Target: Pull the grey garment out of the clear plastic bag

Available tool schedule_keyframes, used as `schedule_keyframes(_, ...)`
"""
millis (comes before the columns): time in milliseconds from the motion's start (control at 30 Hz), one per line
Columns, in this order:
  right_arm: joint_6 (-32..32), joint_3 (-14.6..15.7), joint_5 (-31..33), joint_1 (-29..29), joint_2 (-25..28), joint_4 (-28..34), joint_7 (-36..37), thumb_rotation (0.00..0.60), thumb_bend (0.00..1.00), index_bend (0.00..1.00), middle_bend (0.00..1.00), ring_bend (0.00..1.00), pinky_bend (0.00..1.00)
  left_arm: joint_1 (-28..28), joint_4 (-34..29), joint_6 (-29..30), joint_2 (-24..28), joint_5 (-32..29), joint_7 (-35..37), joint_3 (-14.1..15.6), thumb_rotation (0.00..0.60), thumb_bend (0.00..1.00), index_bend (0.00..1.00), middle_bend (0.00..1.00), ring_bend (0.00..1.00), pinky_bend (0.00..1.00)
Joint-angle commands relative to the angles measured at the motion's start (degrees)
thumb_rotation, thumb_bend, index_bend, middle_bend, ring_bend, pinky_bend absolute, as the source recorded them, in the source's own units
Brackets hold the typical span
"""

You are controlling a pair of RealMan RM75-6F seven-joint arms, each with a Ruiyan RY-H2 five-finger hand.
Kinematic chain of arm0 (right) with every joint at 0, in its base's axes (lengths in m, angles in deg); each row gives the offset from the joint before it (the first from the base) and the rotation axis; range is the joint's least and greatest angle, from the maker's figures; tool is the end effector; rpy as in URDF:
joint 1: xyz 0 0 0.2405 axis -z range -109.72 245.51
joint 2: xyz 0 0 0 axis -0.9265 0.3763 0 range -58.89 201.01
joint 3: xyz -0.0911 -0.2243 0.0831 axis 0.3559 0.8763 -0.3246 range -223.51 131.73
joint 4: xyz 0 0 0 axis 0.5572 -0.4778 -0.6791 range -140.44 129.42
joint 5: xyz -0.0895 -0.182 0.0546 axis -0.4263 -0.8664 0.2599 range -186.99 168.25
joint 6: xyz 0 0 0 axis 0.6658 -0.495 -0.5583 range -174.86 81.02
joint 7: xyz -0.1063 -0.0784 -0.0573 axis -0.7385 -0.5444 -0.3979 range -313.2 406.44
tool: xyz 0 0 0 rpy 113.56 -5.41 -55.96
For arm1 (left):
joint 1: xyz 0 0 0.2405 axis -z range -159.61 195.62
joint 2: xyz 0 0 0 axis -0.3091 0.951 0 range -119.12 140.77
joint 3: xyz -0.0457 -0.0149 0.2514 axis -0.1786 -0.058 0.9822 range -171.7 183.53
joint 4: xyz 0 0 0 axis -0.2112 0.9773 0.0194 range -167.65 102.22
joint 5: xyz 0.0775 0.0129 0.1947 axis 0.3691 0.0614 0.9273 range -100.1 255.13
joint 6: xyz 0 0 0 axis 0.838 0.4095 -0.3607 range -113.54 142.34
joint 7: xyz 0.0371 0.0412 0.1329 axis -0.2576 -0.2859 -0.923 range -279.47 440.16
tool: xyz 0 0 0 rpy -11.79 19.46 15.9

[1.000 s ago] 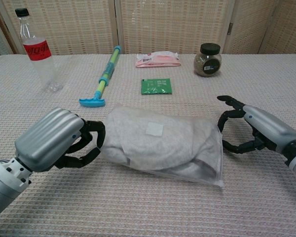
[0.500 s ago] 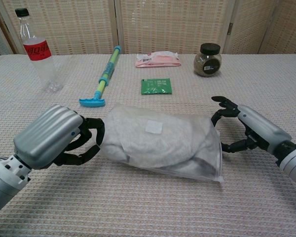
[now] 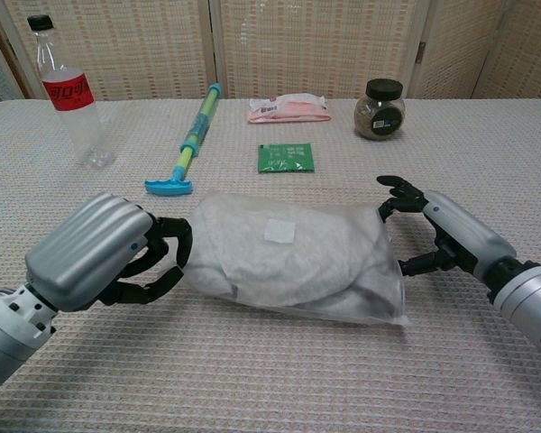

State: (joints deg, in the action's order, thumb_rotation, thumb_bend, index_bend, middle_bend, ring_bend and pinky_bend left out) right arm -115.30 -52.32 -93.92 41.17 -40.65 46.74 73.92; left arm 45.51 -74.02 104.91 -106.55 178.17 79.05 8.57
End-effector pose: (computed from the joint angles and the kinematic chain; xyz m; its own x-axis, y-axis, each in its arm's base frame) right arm -0.2240 -0.2861 -0.0884 -0.1451 -0.2678 0.9525 -0.9637 -0.1798 -0.1973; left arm -0.1824 0.2461 -0.0870 0.3472 -0.1617 0.9238 0.6995 -0.6114 -0.3699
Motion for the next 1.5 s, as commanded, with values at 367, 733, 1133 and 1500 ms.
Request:
schedule_keyframes(367, -1.5, -0.6, 0.5, 0.8, 1.6, 2.6, -2.1, 0.600, 0.56, 0.65, 0.08, 0.00, 0.00, 0.3, -0.1, -0.2, 0.5, -0.7, 0.1, -0.9, 0.600, 0.47, 0.73, 1.00, 1.00, 1.00)
schedule_keyframes(733, -2.4, 0.0, 0.5, 2.3, 6.4, 6.3, -4.1, 0.600, 0.56, 0.65, 0.08, 0.00, 0.00, 1.4, 2.4, -1.3, 0.6, -2.4, 0.6, -2.8, 0.600, 0.47, 0.73, 1.00, 1.00, 1.00)
schedule_keyframes(1133, -4.2, -1.1, 1.1, 3.9, 14.3, 10.3, -4.2, 0.600, 0.56, 0.65, 0.08, 0.00, 0.00, 3.3, 12.3, -4.6, 1.0, -7.4, 3.3, -7.2, 0.600, 0.47, 0.72, 1.00, 1.00, 1.00)
schedule_keyframes(1500, -5.9, -3.0, 2.4, 5.0, 21.0, 11.0, -6.1, 0.600, 0.57, 0.65, 0.08, 0.00, 0.00, 0.4, 18.4, -4.2, 5.0, -11.7, 7.5, -9.2, 0.600, 0.47, 0.72, 1.00, 1.00, 1.00)
